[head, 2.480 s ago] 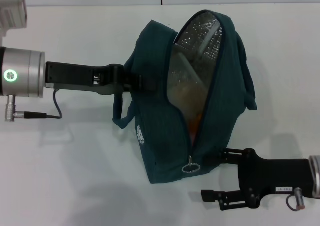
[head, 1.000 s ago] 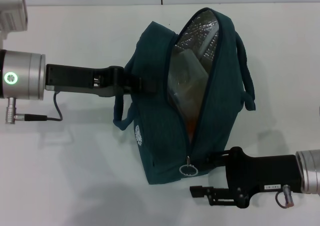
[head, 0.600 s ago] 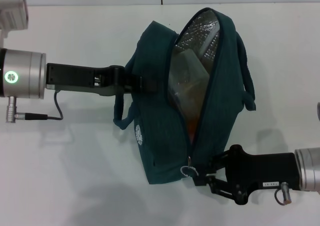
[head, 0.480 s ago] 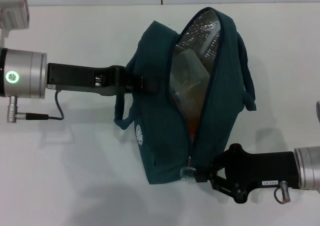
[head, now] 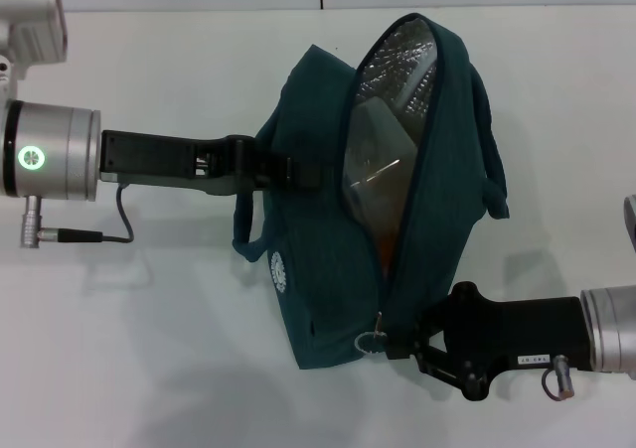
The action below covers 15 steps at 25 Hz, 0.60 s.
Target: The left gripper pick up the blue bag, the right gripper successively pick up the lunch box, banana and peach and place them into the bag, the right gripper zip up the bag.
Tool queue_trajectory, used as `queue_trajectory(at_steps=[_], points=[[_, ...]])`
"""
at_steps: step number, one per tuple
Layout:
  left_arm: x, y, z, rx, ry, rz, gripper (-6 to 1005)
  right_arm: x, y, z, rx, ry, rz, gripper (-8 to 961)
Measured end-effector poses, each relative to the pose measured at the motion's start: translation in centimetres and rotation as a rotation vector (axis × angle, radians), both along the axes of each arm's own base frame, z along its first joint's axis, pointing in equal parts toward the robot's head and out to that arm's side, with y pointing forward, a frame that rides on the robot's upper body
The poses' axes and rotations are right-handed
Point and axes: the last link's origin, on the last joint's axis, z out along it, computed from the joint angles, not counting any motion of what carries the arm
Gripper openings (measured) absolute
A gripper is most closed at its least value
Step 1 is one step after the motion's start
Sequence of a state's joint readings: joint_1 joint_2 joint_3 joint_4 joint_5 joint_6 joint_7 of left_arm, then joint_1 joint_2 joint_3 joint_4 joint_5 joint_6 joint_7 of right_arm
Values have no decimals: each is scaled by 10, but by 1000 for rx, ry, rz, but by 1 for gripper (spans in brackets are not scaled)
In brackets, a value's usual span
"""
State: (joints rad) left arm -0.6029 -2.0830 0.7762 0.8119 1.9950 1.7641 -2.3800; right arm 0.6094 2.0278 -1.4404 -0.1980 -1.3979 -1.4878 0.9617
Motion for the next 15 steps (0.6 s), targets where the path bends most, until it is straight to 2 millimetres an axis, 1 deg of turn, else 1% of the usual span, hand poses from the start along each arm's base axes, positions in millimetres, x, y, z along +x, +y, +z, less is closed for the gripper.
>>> queue_trajectory(at_steps=[9, 15], points=[[-1, 0, 0, 1, -1, 1, 44, -1, -3, 0, -4, -6, 35, 14], [-4, -1, 2, 7, 1, 9, 44, 1, -5, 1, -5, 4, 28, 13]])
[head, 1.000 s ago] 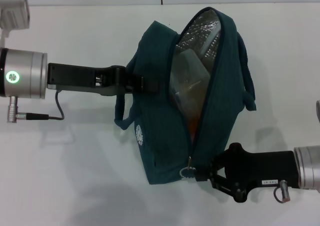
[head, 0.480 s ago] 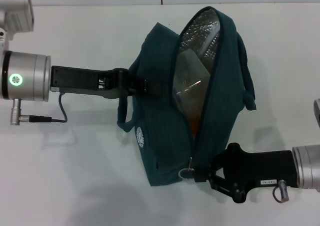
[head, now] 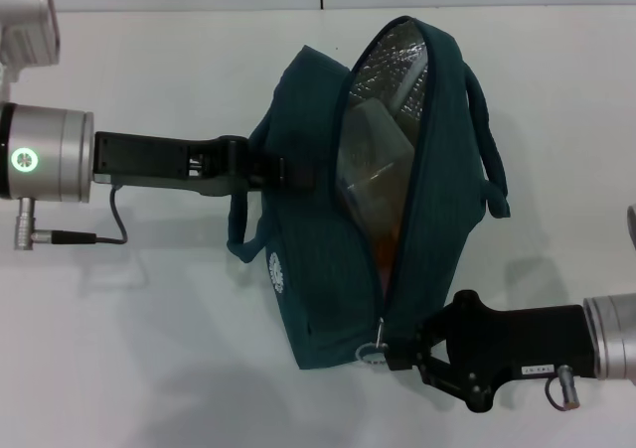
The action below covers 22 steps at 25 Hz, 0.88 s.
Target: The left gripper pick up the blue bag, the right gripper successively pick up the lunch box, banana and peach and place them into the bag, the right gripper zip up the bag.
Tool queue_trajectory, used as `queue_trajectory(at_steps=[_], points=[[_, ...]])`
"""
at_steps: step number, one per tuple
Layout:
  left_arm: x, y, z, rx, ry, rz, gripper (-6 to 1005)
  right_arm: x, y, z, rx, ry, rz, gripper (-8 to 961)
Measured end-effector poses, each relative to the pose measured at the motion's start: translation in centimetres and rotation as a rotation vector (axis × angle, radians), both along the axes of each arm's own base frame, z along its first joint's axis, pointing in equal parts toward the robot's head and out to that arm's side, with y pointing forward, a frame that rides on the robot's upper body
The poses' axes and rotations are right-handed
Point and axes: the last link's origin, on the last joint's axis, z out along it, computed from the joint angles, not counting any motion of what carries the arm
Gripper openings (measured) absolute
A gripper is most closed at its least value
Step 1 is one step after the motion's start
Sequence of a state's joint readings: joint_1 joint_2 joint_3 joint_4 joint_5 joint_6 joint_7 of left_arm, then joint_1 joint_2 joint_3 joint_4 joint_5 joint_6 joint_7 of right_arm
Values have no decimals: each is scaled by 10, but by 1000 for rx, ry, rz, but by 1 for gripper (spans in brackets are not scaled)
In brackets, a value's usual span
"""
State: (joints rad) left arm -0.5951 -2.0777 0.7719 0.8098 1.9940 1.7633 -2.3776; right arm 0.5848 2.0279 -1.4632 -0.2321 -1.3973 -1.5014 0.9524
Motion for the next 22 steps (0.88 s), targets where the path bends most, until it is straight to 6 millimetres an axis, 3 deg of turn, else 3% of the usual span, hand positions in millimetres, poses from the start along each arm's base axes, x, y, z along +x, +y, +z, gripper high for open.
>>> queue_trajectory(at_steps=[22], points=[[-2, 0, 2, 8, 2, 6, 44, 22, -20, 23, 97, 120, -126, 10]])
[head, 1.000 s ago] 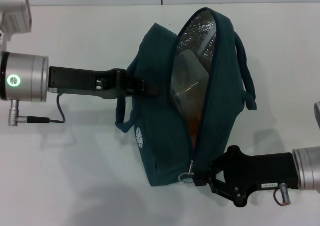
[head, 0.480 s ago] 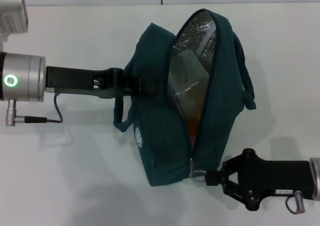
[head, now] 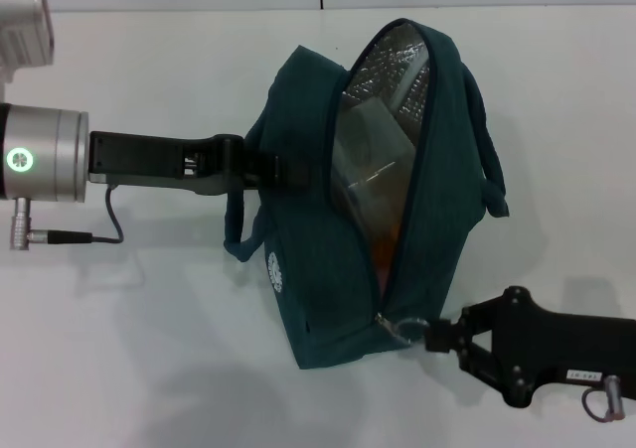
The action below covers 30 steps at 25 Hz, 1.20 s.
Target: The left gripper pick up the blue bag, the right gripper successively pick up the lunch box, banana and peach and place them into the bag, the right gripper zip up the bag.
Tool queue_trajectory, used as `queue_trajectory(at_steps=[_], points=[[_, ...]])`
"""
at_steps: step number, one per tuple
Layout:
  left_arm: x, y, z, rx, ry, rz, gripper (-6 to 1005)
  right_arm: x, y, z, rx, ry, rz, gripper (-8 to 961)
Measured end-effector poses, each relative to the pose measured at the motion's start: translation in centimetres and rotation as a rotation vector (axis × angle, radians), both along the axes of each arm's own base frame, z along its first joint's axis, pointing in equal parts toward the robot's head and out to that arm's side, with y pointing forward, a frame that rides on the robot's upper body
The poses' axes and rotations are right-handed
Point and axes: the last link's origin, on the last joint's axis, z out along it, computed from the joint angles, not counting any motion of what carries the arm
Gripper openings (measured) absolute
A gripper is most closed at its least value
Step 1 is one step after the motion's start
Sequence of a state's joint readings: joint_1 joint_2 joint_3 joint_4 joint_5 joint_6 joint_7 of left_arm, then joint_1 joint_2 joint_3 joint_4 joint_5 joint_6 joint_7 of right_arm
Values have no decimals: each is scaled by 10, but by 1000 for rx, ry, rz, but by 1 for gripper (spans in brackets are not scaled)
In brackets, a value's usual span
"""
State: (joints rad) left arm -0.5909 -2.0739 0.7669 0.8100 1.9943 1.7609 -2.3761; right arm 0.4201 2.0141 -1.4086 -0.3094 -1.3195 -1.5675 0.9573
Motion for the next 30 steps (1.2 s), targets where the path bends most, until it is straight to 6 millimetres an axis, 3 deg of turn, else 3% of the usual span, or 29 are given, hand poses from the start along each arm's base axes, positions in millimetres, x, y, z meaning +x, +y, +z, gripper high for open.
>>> queue_trajectory(at_steps=[18, 26, 30], points=[[-3, -5, 2, 67, -49, -51, 58, -10, 1, 15, 53, 118, 25, 9], [-9, -10, 6, 126, -85, -69, 225, -14, 2, 19, 84, 159, 31, 9], [-14, -10, 20, 233, -145, -73, 303, -15, 2, 22, 102, 178, 36, 9]])
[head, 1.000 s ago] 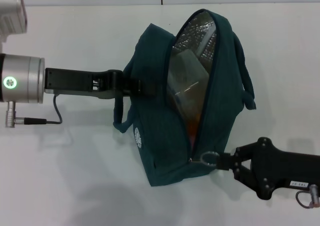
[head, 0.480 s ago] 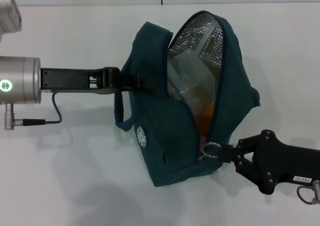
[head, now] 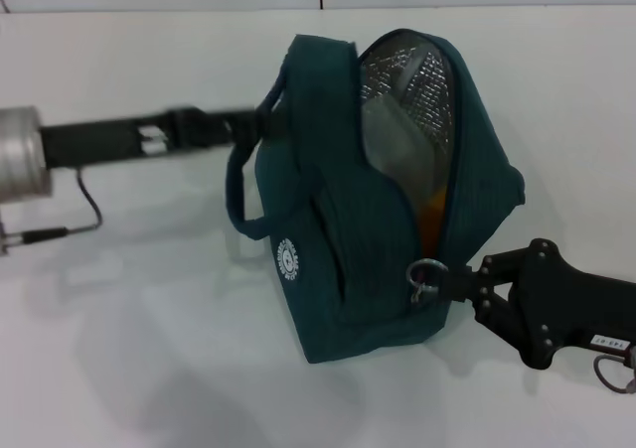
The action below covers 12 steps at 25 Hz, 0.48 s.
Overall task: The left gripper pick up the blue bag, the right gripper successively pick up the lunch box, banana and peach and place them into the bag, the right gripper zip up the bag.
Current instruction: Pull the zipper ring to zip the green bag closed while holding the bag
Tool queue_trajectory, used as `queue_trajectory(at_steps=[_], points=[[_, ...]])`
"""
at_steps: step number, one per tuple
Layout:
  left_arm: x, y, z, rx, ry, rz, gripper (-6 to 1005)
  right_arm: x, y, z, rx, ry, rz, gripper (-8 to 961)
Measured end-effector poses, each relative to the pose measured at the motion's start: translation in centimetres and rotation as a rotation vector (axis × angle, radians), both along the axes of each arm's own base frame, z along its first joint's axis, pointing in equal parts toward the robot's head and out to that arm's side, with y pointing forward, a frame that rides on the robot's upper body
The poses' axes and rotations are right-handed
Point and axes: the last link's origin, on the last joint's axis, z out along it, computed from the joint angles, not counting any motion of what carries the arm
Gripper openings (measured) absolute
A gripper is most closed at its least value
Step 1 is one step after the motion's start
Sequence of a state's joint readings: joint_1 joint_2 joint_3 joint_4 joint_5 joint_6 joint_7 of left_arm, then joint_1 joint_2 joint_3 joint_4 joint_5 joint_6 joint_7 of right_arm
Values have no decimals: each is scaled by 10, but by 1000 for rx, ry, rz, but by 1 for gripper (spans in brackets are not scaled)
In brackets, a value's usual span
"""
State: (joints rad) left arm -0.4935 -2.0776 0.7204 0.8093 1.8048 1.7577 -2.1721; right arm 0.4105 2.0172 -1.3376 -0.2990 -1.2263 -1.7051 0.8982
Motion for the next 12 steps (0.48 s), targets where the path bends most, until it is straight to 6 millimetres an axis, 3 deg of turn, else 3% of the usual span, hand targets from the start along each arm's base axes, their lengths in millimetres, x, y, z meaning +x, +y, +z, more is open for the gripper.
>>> queue_trajectory(at_steps=[7, 12], points=[[-15, -17, 21, 238, -71, -102, 544, -3, 2, 5, 40, 32, 10, 8], [-22, -35, 23, 383, -90, -217, 588, -8, 6, 9, 74, 60, 27, 8]])
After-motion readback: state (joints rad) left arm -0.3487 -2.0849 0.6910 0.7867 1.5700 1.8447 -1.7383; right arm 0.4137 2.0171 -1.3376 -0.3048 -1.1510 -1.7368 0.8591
